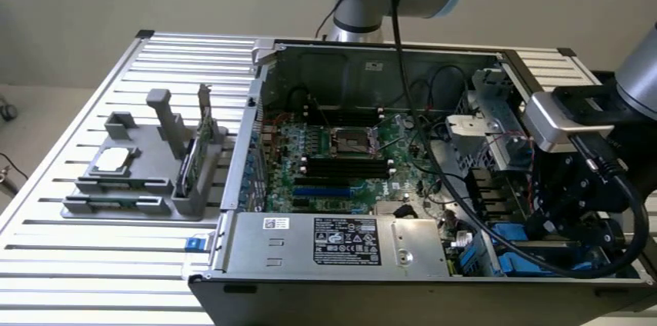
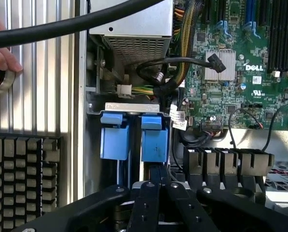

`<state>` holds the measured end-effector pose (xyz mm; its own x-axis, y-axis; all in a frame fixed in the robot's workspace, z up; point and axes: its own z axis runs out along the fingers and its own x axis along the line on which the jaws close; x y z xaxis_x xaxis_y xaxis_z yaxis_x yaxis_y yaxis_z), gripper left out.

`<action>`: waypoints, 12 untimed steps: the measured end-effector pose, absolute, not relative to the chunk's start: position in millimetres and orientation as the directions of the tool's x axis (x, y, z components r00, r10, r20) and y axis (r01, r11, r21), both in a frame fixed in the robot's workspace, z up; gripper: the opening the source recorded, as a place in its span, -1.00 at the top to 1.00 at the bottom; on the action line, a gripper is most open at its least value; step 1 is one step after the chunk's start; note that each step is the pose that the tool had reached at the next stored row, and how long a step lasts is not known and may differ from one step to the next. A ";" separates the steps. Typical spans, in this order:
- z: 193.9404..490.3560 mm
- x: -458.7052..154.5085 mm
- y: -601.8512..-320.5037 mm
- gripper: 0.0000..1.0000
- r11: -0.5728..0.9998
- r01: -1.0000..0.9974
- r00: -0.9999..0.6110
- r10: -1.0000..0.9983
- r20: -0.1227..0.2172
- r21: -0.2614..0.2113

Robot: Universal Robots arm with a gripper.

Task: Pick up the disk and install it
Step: 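Insert the disk into the insertion slot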

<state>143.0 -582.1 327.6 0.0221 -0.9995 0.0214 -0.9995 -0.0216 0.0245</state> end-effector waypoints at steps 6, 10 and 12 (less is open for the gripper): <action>331.1 143.3 -582.2 0.79 -0.022 -0.999 0.022 -0.999 0.024 0.028; 346.8 143.2 -582.1 0.79 -0.021 -0.999 0.022 -0.999 0.029 0.029; 354.3 143.3 -582.1 0.79 -0.021 -0.999 0.022 -0.999 0.029 0.029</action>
